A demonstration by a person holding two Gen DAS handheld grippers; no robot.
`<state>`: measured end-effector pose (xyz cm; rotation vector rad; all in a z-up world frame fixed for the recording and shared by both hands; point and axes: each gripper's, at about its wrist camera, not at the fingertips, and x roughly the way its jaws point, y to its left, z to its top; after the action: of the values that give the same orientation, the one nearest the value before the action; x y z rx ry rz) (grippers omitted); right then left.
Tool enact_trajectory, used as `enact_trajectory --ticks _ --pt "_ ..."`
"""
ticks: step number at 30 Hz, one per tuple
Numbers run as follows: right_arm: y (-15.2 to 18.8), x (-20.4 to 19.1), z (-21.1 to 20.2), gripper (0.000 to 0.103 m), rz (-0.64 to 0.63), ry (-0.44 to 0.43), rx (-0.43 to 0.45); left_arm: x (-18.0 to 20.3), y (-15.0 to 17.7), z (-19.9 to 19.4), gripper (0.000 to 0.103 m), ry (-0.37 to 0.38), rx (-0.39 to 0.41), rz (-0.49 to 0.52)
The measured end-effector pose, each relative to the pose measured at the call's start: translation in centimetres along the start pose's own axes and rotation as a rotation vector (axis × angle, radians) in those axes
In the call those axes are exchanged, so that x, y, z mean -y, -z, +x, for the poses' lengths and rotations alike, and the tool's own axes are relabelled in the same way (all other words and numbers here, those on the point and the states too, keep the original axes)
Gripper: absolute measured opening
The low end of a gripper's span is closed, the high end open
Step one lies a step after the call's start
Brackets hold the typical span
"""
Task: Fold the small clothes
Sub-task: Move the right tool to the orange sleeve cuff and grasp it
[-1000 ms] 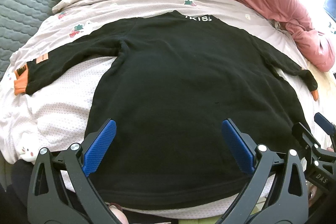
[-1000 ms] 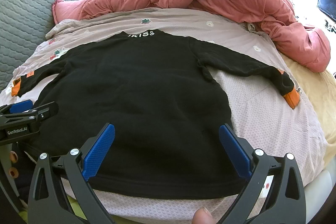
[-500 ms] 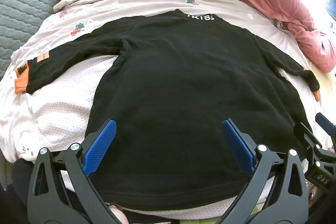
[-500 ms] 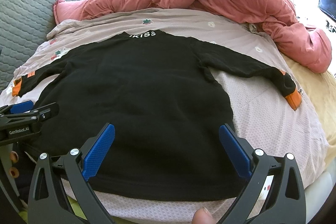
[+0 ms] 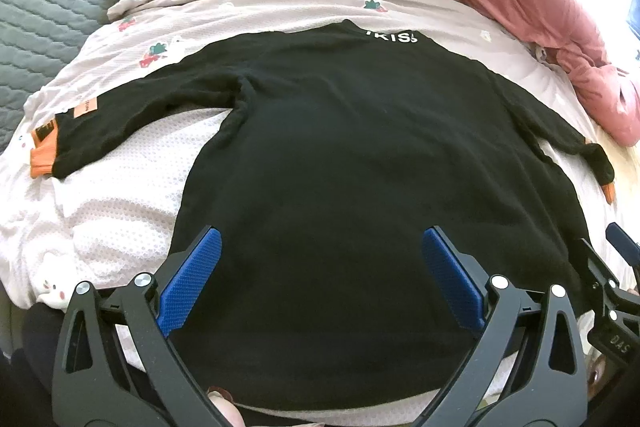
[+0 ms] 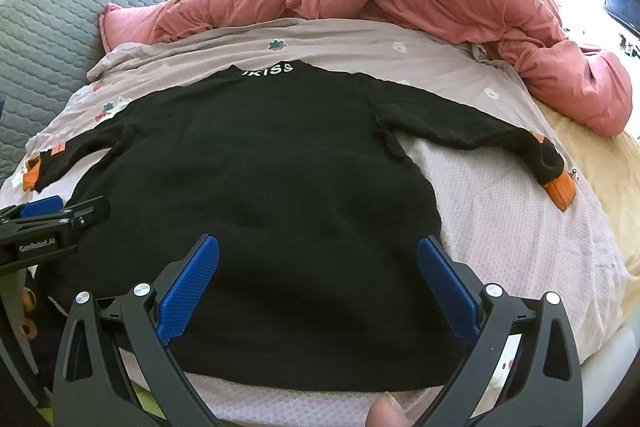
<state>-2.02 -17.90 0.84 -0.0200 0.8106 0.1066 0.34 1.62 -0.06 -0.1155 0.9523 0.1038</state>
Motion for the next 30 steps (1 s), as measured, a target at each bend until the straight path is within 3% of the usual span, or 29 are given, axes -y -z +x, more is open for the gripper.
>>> enact_trajectory --ticks 18,30 --pt "-4.5 4.4 2.2 0.099 0.072 0.026 0.033 1.1 -4.7 1.9 0.095 -0.021 -0.007 -0.003" --pt "-6.7 9.5 3.8 0.099 0.158 0.101 0.045 2.2 -8.6 4.2 0.095 -0.019 -0.036 -0.029"
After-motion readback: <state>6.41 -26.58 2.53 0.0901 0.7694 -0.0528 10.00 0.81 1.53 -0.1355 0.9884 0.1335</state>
